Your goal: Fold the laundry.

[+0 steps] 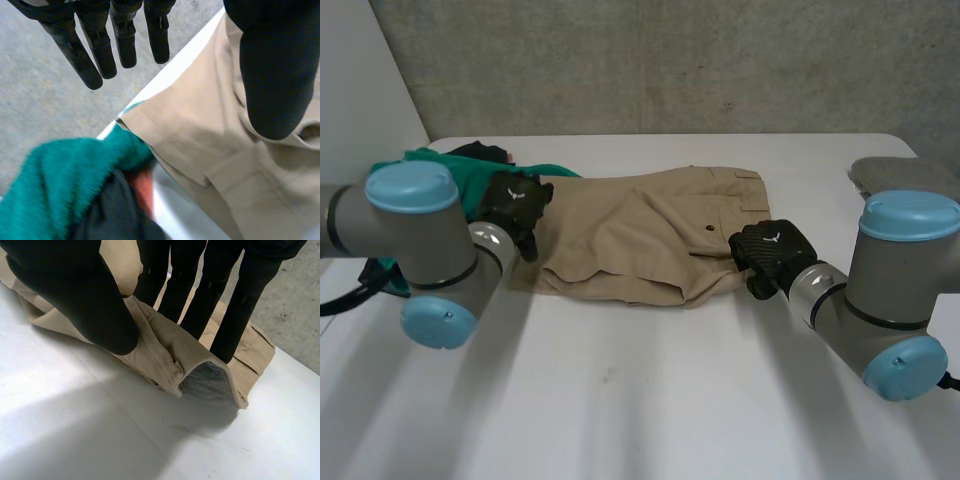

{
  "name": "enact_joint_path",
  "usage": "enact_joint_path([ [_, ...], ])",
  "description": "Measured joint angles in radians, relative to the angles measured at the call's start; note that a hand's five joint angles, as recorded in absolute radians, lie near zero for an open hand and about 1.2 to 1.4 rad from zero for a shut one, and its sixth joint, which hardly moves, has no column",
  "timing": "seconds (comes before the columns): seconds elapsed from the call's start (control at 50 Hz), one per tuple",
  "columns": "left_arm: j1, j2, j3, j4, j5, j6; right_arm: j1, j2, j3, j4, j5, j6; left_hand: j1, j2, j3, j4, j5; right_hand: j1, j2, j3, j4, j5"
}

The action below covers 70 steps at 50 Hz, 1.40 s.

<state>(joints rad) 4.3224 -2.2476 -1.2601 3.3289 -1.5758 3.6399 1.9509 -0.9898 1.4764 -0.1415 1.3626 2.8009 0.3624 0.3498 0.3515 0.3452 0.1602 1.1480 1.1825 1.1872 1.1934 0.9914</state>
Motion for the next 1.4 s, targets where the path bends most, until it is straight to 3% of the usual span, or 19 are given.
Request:
enact_joint_path([
  [0.06,-0.005,0.029,0.002,-0.014,-0.013,0.013,0.001,-0.010,-0.001,0.020,-0.002,0.008,0.000,-0.007,-0.001,-0.005,-0.006,-0.051,-0.082,-0.086,-0.088,-0.058],
  [0.12,-0.012,0.061,0.005,-0.037,-0.024,0.027,-0.001,-0.031,-0.009,0.065,-0.005,0.010,-0.005,-0.020,-0.007,-0.020,-0.024,-0.409,-0.458,-0.450,-0.456,-0.441],
  [0.2,-0.032,0.102,0.010,-0.070,-0.028,0.027,-0.018,-0.076,-0.042,0.134,-0.008,0.012,-0.091,-0.081,-0.086,-0.082,-0.083,-0.678,-0.713,-0.713,-0.718,-0.712],
  [0.3,-0.081,0.131,0.044,-0.119,-0.023,-0.001,-0.044,-0.109,-0.120,0.218,-0.006,0.009,-0.107,-0.103,-0.098,-0.104,-0.097,-0.734,-0.763,-0.772,-0.796,-0.794],
  [0.46,-0.198,0.063,0.204,-0.274,-0.022,-0.110,-0.057,-0.021,-0.328,0.320,0.016,-0.026,-0.107,-0.103,-0.098,-0.104,-0.097,-0.734,-0.763,-0.772,-0.796,-0.794],
  [0.58,-0.297,-0.107,0.411,-0.458,-0.050,-0.197,-0.037,0.164,-0.514,0.384,0.057,-0.070,-0.107,-0.103,-0.098,-0.104,-0.097,-0.734,-0.763,-0.772,-0.795,-0.786],
  [0.76,-0.356,-0.275,0.570,-0.526,-0.140,-0.186,-0.010,0.331,-0.601,0.316,0.079,-0.076,-0.025,-0.020,-0.025,-0.012,0.001,-0.687,-0.754,-0.734,-0.733,-0.693],
  [0.8,-0.361,-0.301,0.586,-0.520,-0.158,-0.162,-0.006,0.356,-0.604,0.280,0.082,-0.070,0.093,0.093,0.080,0.091,0.104,-0.585,-0.635,-0.627,-0.628,-0.594],
  [0.9,-0.361,-0.335,0.591,-0.482,-0.177,-0.087,-0.005,0.390,-0.601,0.189,0.093,-0.028,0.699,0.686,0.674,0.679,0.684,-0.094,-0.121,-0.135,-0.143,-0.145],
  [0.96,-0.356,-0.335,0.584,-0.460,-0.179,-0.059,-0.006,0.394,-0.600,0.159,0.096,-0.004,0.803,0.830,0.812,0.834,0.829,-0.028,-0.010,-0.016,-0.017,-0.013],
  [1.06,-0.336,-0.280,0.554,-0.432,-0.189,-0.035,-0.019,0.355,-0.586,0.151,0.090,0.021,0.803,0.843,0.826,0.848,0.830,-0.028,-0.010,-0.003,0.000,-0.003],
  [1.2,-0.283,-0.077,0.455,-0.407,-0.184,-0.050,-0.050,0.197,-0.537,0.221,0.054,0.007,0.803,0.844,0.830,0.849,0.830,-0.028,-0.010,-0.003,0.000,-0.002],
  [1.4,-0.167,0.335,0.313,-0.371,-0.033,-0.136,-0.101,-0.188,-0.488,0.312,-0.019,-0.004,0.803,0.846,0.833,0.853,0.830,-0.028,-0.010,0.001,0.001,-0.003],
])
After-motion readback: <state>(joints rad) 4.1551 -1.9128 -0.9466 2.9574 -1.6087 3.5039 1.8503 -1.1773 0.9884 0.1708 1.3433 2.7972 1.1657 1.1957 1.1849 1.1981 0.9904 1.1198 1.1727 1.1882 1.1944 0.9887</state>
